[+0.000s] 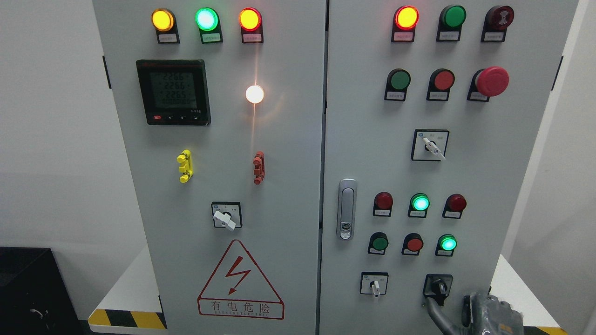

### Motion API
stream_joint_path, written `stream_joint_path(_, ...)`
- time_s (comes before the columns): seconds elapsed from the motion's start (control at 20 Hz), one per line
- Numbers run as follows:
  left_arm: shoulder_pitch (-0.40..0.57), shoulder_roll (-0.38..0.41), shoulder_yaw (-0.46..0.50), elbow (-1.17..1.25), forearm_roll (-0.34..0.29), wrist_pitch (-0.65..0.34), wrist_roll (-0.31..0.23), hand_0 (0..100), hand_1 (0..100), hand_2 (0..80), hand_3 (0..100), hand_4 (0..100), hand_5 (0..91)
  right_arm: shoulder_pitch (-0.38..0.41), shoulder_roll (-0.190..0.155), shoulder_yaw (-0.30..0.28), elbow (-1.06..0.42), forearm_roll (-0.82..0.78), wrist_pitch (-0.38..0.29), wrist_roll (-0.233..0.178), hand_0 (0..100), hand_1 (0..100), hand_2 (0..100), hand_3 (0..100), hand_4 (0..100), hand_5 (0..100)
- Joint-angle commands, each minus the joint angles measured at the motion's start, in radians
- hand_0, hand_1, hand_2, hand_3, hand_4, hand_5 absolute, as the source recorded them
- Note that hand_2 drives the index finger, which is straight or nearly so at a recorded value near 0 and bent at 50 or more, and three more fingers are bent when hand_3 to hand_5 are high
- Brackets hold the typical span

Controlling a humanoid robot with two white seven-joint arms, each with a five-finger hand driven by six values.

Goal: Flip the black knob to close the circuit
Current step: 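Grip the black knob with the right hand fingers and twist it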

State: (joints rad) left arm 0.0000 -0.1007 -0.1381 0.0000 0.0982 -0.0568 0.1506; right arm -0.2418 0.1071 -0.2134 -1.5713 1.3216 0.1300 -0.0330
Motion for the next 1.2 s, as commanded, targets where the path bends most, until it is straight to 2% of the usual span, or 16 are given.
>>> stream_joint_path(0.0,0.023,-0.001,0.0,-0.029,0.0,0.0,0.0,12,56,0.0,0,0,0.0,-0.002,-0.004,-0.058,0.002,-0.004,-0.001,-0.001,0,2,96,100,97,94)
stream_joint_path(1.15,0.023,-0.001,0.0,-0.029,0.0,0.0,0.0,12,56,0.0,0,0,0.0,-0.002,-0.006,-0.057,-0.026,-0.041,-0.007,-0.001,0,2,95,100,97,94)
